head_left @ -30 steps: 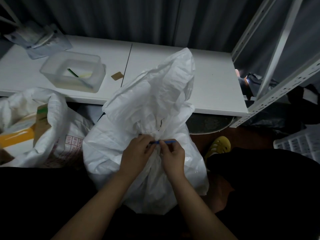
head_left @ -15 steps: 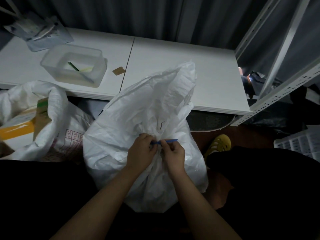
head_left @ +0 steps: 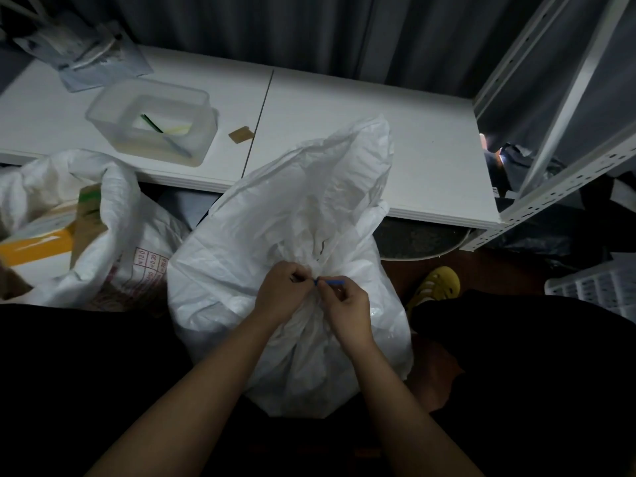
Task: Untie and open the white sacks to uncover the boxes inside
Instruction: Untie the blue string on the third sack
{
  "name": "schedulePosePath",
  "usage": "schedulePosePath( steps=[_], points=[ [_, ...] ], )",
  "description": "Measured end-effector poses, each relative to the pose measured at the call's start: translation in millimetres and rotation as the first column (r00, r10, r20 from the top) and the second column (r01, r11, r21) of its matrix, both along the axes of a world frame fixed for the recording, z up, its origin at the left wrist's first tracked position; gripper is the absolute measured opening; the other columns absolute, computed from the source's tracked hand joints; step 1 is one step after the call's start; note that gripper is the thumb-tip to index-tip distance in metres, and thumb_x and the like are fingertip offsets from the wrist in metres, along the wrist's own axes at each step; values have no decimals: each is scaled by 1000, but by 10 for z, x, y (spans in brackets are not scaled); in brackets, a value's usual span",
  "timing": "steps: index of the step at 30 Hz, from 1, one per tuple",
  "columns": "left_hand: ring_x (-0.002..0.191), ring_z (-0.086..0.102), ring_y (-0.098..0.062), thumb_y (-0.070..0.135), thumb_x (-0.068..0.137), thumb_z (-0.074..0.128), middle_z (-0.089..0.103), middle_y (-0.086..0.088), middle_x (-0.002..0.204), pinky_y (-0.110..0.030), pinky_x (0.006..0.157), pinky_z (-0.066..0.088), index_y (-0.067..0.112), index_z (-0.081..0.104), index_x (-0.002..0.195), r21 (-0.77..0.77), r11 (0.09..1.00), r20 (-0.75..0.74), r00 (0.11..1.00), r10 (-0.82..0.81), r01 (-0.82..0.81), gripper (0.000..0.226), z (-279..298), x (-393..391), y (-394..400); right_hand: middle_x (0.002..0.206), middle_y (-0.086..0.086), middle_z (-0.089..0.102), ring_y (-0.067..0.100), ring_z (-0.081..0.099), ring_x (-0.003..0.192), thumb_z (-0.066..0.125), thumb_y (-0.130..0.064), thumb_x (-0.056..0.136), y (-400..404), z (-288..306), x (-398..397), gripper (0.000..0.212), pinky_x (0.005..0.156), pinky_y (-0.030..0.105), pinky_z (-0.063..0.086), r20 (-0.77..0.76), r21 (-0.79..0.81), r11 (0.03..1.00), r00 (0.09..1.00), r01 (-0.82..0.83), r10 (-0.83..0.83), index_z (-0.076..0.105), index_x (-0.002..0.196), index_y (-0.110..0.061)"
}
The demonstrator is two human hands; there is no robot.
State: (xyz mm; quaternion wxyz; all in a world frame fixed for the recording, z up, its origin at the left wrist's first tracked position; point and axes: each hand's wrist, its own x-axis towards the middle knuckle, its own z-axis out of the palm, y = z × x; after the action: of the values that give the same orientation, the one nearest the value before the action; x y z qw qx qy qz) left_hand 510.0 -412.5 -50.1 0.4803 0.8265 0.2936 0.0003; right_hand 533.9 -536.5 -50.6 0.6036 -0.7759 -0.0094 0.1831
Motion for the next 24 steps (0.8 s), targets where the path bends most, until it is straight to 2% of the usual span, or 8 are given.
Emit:
schedulePosePath(
  steps=[3, 5, 8, 12, 17, 21, 24],
  points=[
    [78, 57, -12, 8, 80, 69, 61, 1, 85, -9, 63, 39, 5, 70, 86, -23, 1000, 6, 1000, -6, 6, 7, -8, -8, -6, 84, -4, 69, -3, 64, 79, 65, -12, 89, -9, -23, -9, 5, 73, 9, 48, 94, -77, 996, 994, -52, 59, 70, 91, -9],
    [78, 57, -10, 9, 80, 69, 62, 1, 84, -11, 66, 41, 6, 70, 86, -30, 1000, -4, 1000, 0, 0, 6, -11, -28, -10, 89, -2, 66, -6, 61, 81, 66, -12, 89, 6, -68, -30, 7, 73, 6, 45, 139, -131, 989, 987, -65, 83, 69, 93, -7],
    [78, 57, -9, 10, 81, 68, 61, 4, 82, -12, 68, 40, 9, 69, 85, -41, 999, -9, 1000, 19, -19, 4, -17, -62, 2, 92, -1, 65, -1, 62, 84, 66, -13, 89, 26, -73, -48, 6, 73, 8, 47, 146, -141, 986, 984, -84, 105, 66, 93, -9],
    [75, 57, -5, 10, 82, 67, 62, 6, 80, -14, 69, 43, 12, 70, 85, -63, 998, 3, 1000, 12, -11, 4, 33, -52, -14, 84, -7, 67, 2, 67, 80, 63, -9, 91, -3, -25, -66, 2, 71, 12, 50, 93, -3, 1000, 996, -16, 16, 64, 92, -7],
    [77, 56, -5, 10, 84, 66, 62, 5, 85, -2, 64, 40, 7, 72, 93, -117, 993, 1, 1000, 31, -31, 11, 39, -88, -7, 91, -3, 66, 7, 65, 89, 65, -14, 90, -14, -24, 3, 4, 75, 12, 50, 104, -57, 990, 986, -127, 133, 64, 92, -11],
    [77, 56, -5, 12, 84, 67, 61, 6, 84, -1, 63, 40, 9, 71, 91, -130, 991, 2, 1000, 23, -22, 8, 62, -84, 6, 94, -6, 67, 3, 65, 90, 62, -16, 92, -28, -17, 0, 3, 77, 17, 52, 103, -59, 988, 983, -146, 151, 63, 94, -14],
    [75, 55, -1, 10, 85, 66, 59, 7, 85, -5, 65, 41, 12, 70, 88, -180, 983, 14, 1000, 21, -18, 5, 77, -127, 10, 102, -2, 66, 7, 64, 96, 64, -10, 88, -77, -18, 72, 12, 83, 21, 53, 73, -47, 974, 971, -223, 226, 61, 98, -17]
  ],
)
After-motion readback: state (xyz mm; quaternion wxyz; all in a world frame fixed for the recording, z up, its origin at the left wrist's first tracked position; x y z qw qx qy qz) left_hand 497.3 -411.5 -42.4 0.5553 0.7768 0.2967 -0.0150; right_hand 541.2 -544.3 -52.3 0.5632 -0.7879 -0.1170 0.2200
